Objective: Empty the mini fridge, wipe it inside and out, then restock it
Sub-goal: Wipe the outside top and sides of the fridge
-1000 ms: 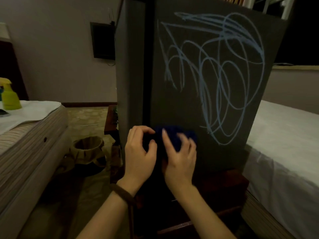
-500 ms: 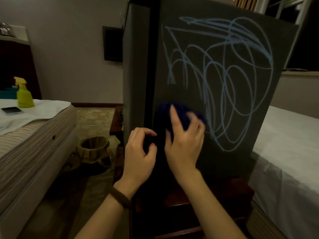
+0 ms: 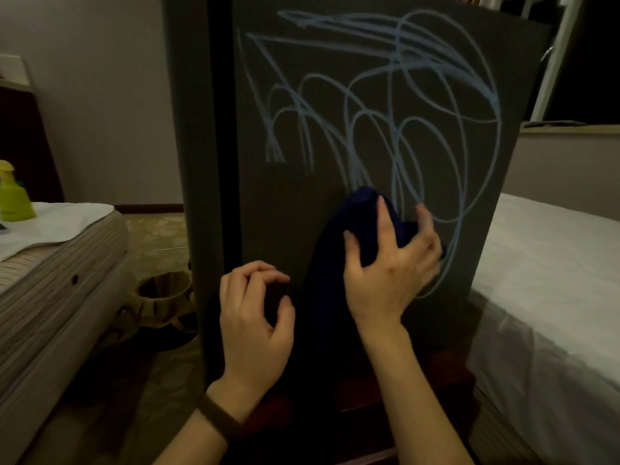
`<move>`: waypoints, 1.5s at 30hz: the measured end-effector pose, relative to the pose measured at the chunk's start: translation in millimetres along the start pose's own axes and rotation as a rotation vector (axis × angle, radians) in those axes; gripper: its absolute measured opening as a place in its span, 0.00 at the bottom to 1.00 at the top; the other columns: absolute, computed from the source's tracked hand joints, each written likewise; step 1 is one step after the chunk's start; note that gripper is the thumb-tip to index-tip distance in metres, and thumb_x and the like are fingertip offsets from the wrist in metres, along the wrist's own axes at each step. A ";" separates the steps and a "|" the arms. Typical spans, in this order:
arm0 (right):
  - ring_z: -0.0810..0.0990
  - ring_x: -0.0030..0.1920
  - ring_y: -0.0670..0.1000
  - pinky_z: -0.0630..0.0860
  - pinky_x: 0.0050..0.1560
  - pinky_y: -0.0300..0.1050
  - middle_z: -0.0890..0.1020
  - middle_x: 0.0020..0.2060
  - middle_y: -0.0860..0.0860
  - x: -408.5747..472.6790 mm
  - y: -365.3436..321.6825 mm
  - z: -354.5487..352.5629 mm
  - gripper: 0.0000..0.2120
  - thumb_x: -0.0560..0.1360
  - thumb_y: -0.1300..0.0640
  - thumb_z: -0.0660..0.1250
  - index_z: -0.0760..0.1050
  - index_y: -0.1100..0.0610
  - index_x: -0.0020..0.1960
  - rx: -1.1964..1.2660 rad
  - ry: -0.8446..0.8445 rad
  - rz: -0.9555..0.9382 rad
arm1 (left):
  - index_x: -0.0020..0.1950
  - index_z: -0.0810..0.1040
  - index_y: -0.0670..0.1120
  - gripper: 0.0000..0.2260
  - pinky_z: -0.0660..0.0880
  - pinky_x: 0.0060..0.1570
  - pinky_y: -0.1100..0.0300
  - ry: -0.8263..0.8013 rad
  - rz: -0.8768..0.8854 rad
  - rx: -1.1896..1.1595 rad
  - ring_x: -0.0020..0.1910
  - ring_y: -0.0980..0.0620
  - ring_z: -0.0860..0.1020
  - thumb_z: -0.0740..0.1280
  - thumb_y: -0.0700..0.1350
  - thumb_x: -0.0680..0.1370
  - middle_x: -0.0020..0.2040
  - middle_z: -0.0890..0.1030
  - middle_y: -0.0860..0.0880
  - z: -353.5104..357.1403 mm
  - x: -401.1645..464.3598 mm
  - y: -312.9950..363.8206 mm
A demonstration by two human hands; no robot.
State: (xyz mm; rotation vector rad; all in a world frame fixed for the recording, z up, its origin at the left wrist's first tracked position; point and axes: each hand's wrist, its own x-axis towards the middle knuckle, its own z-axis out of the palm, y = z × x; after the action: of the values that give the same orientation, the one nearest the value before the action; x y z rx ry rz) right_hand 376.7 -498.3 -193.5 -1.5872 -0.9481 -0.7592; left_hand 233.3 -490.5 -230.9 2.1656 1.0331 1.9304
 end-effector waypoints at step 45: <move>0.68 0.60 0.65 0.64 0.62 0.55 0.69 0.61 0.62 -55.9 59.3 33.5 0.29 0.70 0.47 0.69 0.70 0.55 0.68 0.231 0.120 0.622 | 0.51 0.71 0.50 0.09 0.52 0.66 0.46 0.203 0.296 0.494 0.55 0.45 0.67 0.61 0.46 0.72 0.54 0.68 0.48 59.0 -2.0 -23.2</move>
State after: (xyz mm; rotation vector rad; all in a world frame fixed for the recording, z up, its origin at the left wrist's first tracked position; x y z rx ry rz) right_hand 401.8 -481.8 -276.3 -1.4927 -0.3934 -0.2900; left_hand 276.5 -451.4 -255.9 2.5360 1.4239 2.2564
